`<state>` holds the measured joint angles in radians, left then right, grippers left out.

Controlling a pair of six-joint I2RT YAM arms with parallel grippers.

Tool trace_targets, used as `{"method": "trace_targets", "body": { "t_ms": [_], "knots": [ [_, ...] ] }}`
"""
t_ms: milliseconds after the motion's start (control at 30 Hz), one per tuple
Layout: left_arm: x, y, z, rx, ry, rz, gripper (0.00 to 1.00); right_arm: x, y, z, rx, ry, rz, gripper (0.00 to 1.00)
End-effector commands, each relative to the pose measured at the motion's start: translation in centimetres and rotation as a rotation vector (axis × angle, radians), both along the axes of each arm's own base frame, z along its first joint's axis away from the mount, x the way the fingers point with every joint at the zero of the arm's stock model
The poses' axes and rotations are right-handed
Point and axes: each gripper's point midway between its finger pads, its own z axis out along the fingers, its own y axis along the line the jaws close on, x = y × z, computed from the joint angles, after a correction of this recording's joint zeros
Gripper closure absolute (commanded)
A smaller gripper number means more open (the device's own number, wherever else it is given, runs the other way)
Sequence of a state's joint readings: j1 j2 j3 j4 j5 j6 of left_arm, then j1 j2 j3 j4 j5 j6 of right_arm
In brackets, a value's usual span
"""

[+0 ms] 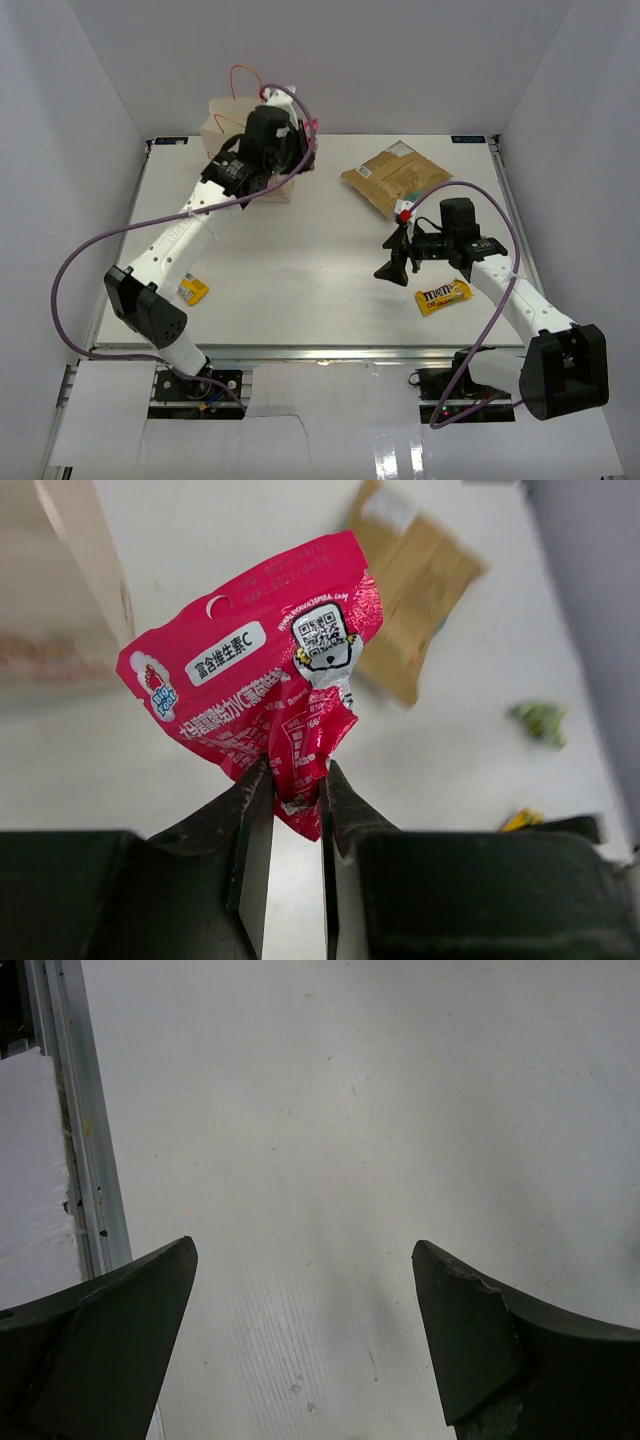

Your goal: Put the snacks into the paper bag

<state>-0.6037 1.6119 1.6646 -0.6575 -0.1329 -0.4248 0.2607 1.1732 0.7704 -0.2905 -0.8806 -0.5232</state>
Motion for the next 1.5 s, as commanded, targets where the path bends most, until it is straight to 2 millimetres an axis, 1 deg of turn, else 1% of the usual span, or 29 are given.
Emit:
{"method": "trace_targets", "body": {
  "t_ms": [0,67,133,167,233,267,300,367,433,467,600,633,667,767,867,900,933,967,1000,1100,1133,1167,1200,1233,1267,1300,1367,1400,1467],
  "knots": [
    [3.9,1.9,8.5,-0.073,-0.194,0.085,0.92,-0.1,-0.3,0.5,0.008,-0.008,-0.008,0.06],
    [6.6,3.0,11.2,-0.118,-0.244,0.133,0.92,-0.1,-0.4,0.5,0.006,-0.009,-0.013,0.06],
    [8.4,4.0,12.0,-0.14,-0.259,0.17,0.92,-0.1,-0.4,0.5,0.005,-0.009,-0.016,0.06],
    [10.1,5.2,11.1,-0.132,-0.247,0.21,0.92,0.0,-0.5,0.6,0.004,-0.011,-0.02,0.06],
    [11.5,6.3,11.8,-0.153,-0.263,0.241,0.92,0.1,-0.7,0.5,-0.006,-0.01,-0.027,0.06],
    [13.0,7.3,10.5,-0.143,-0.244,0.27,0.92,0.2,-0.8,0.7,-0.008,-0.018,-0.031,0.06],
    [13.5,7.7,10.9,-0.152,-0.255,0.279,0.92,0.1,-0.9,0.6,-0.014,-0.013,-0.034,0.06],
    [15.1,8.4,9.7,-0.15,-0.24,0.294,0.92,0.4,-1.3,0.6,-0.028,-0.024,-0.046,0.06],
    [15.8,8.6,10.0,-0.163,-0.248,0.298,0.89,0.8,-1.8,0.4,-0.051,-0.025,-0.072,0.06],
    [16.1,9.0,9.9,-0.165,-0.247,0.309,0.86,1.0,-2.1,0.4,-0.058,-0.027,-0.086,0.06],
    [16.6,9.7,9.6,-0.168,-0.241,0.321,0.62,2.6,-3.9,0.2,-0.115,-0.01,-0.217,0.06],
    [16.6,9.9,9.7,-0.171,-0.243,0.325,0.5,3.1,-4.6,0.0,-0.129,0.002,-0.263,0.06],
    [16.5,9.9,10.0,-0.179,-0.245,0.323,0.44,3.4,-5.1,-0.1,-0.132,0.036,-0.312,0.06],
    [16.0,9.6,11.8,-0.211,-0.278,0.292,0.27,5.0,-8.0,-0.7,-0.2,0.085,-0.523,0.05],
    [15.0,9.0,14.5,-0.247,-0.328,0.24,0.18,6.7,-12.6,-1.6,-0.295,0.115,-0.804,0.06],
    [14.5,8.4,15.2,-0.254,-0.343,0.192,0.15,7.2,-15.3,-2.1,-0.351,0.121,-0.927,0.06],
    [13.4,8.2,16.5,-0.269,-0.363,0.154,0.13,7.5,-16.4,-2.1,-0.366,0.123,-0.977,0.06],
    [13.0,7.9,16.4,-0.27,-0.358,0.127,0.1,7.3,-17.4,-2.3,-0.389,0.14,-1.0,0.06],
    [12.2,7.2,16.8,-0.28,-0.364,0.071,0.1,7.5,-19.4,-2.4,-0.414,0.132,-1.024,0.06],
    [9.3,5.9,16.1,-0.316,-0.33,-0.04,0.08,7.9,-22.2,-2.5,-0.485,0.115,-1.011,0.03],
    [8.5,5.5,15.6,-0.342,-0.308,-0.058,0.08,8.0,-22.6,-3.4,-0.512,0.15,-0.992,0.02],
    [7.1,5.4,13.6,-0.352,-0.259,-0.076,0.08,8.0,-23.0,-2.9,-0.529,0.18,-0.969,0.02],
    [6.5,5.1,13.5,-0.377,-0.266,-0.098,0.08,8.0,-23.1,-3.8,-0.538,0.225,-0.9,0.02],
    [5.4,4.5,12.8,-0.409,-0.231,-0.132,0.08,8.0,-23.1,-3.8,-0.541,0.253,-0.876,0.02],
    [4.6,4.4,12.1,-0.419,-0.212,-0.144,0.08,8.8,-23.1,-2.6,-0.529,0.244,-0.854,0.02],
    [3.3,4.6,10.8,-0.423,-0.184,-0.151,0.08,7.6,-21.5,-3.4,-0.49,0.33,-0.752,0.03],
    [1.6,4.4,9.8,-0.441,-0.172,-0.183,0.08,8.1,-21.1,-3.1,-0.494,0.297,-0.666,0.05],
    [0.3,4.6,8.7,-0.445,-0.16,-0.192,0.08,8.4,-21.6,-3.6,-0.518,0.291,-0.665,0.05],
    [-1.1,4.4,8.2,-0.461,-0.138,-0.223,0.08,8.9,-22.9,-4.0,-0.588,0.259,-0.675,0.06]
  ]
}}
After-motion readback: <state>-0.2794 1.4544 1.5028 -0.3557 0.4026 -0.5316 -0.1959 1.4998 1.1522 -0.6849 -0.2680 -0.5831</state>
